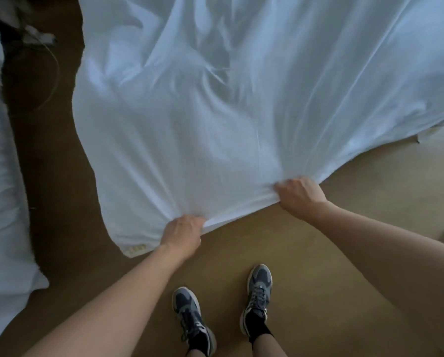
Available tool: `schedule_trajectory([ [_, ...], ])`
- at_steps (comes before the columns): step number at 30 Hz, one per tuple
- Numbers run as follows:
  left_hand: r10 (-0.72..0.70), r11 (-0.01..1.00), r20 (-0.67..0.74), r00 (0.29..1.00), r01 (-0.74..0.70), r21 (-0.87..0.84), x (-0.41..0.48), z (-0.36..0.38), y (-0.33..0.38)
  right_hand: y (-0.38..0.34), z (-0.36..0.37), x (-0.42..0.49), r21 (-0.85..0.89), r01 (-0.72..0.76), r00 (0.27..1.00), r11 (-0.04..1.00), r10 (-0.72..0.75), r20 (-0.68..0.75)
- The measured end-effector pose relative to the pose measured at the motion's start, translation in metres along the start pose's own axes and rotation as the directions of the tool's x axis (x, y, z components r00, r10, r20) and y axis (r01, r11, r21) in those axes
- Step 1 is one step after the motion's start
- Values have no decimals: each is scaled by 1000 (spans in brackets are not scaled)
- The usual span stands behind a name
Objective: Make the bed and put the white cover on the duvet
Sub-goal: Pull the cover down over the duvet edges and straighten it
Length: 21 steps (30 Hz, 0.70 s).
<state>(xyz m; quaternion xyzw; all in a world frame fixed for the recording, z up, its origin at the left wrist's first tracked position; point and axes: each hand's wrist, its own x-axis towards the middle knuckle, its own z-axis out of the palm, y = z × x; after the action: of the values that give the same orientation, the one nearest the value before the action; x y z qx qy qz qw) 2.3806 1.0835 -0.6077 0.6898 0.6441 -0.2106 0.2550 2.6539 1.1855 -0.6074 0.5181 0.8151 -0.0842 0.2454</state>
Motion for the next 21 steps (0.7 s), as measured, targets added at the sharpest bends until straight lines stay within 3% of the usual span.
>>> schedule_trajectory([
  [3, 46, 997, 211, 976, -34, -63, -19, 11, 14, -3, 7, -25, 70, -27, 977, 997, 12, 215],
  [5, 178, 972, 241, 954, -132, -196, -20, -2, 6, -7, -12, -19, 103, -31, 937, 994, -7, 350],
  [6, 258, 948, 199, 946, -208, -240, -17, -15, -4, -12, -26, -10, 137, -5, 899, 991, -55, 434],
  [7, 300, 931, 70, 951, -276, -238, -10, -32, -18, -21, -42, 1, 177, 22, 858, 984, -110, 502],
  [8, 269, 931, -146, 952, -296, -212, 4, -52, -36, -32, -58, 14, 235, 46, 858, 971, -159, 489],
  [9, 182, 946, -417, 891, -275, -173, 20, -75, -57, -45, -74, 27, 335, 40, 908, 941, -174, 382],
  [10, 11, 971, -650, 760, -164, -176, 38, -101, -82, -60, -90, 41, 465, 23, 969, 885, -133, 206],
  [11, -213, 963, -749, 628, 6, -268, 55, -127, -109, -75, -106, 56, 553, 33, 999, 832, -40, -1],
  [12, -448, 884, -691, 567, 167, -436, 70, -152, -136, -92, -122, 72, 583, 72, 981, 809, 47, -186],
  [13, -661, 720, -482, 575, 306, -623, 85, -166, -165, -110, -140, 89, 571, 98, 944, 815, 104, -312],
  [14, -750, 557, -240, 616, 392, -732, 97, -170, -186, -128, -155, 107, 562, 113, 917, 819, 131, -376],
  [15, -705, 494, -58, 707, 432, -754, 106, -162, -200, -145, -172, 126, 573, 111, 907, 812, 153, -393],
  [17, -485, 673, 63, 872, 418, -610, 112, -127, -205, -177, -198, 167, 586, 37, 910, 810, 215, -354],
  [19, -345, 809, 76, 935, 338, -481, 110, -100, -210, -205, -212, 210, 578, -111, 934, 808, 283, -217],
  [21, -177, 888, 123, 976, 213, -409, 122, -119, -235, -228, -209, 246, 590, -284, 945, 756, 324, 39],
])
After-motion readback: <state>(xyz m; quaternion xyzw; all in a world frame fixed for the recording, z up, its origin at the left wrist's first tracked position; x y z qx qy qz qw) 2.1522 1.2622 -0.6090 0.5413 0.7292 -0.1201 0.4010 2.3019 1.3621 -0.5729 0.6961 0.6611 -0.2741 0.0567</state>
